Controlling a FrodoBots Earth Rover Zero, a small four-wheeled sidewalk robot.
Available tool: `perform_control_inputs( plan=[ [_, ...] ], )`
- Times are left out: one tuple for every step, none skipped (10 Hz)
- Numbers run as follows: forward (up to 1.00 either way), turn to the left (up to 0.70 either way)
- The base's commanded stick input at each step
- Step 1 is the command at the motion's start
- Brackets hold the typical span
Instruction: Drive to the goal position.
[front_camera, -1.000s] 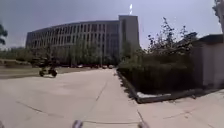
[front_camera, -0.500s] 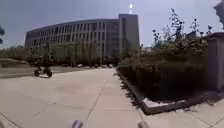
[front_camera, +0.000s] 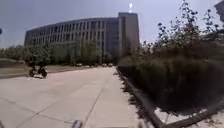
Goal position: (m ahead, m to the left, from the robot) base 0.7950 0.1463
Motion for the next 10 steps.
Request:
perform_control_inputs(
  plan=[
    [0.85, 0.0],
    [0.85, 0.0],
    [0.85, 0.0],
    [0.85, 0.0],
    [0.85, 0.0],
    [0.85, 0.0],
    [0.85, 0.0],
    [0.85, 0.0],
    [0.85, 0.0],
    [0.85, 0.0]
  ],
)
